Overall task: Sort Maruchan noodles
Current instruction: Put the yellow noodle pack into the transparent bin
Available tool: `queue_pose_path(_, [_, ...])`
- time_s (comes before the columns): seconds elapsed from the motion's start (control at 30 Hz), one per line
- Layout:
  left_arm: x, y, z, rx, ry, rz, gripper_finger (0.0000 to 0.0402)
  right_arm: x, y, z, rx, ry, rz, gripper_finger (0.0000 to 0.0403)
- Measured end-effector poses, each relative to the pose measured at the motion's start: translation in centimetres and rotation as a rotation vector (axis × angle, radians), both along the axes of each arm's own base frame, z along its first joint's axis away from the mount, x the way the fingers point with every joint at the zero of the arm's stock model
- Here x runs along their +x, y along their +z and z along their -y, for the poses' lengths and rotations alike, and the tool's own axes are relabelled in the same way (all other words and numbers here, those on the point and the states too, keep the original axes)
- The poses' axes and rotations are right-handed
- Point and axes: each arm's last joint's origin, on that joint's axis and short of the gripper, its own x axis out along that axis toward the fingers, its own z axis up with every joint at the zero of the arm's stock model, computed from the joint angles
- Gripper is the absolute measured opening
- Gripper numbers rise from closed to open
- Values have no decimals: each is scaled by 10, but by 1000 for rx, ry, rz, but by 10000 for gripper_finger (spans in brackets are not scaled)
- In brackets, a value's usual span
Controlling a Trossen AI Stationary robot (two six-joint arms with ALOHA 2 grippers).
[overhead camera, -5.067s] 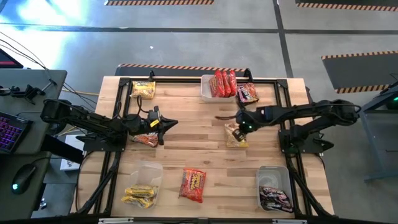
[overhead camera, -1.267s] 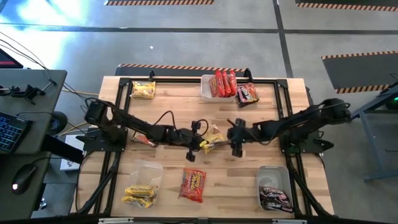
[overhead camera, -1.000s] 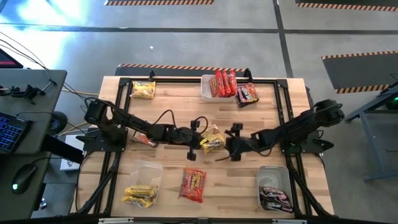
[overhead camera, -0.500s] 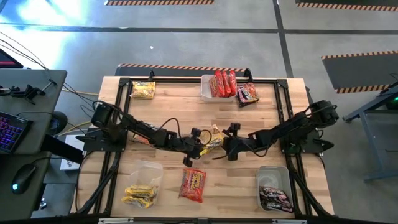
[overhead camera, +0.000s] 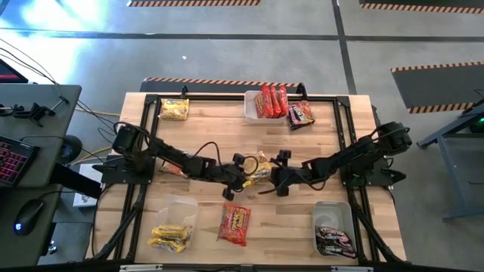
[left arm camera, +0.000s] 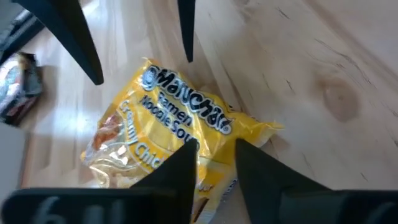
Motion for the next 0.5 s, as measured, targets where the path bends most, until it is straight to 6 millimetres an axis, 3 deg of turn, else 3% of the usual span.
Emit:
queue_pose_path(0.23, [-1,-1,0,17,-46,-25,8,0,0,0,7,10,-3,334])
queue_pose_path(0.5, [0,2,-4,-24,-22,-1,1,-1,0,-5,-53,70,-22,334])
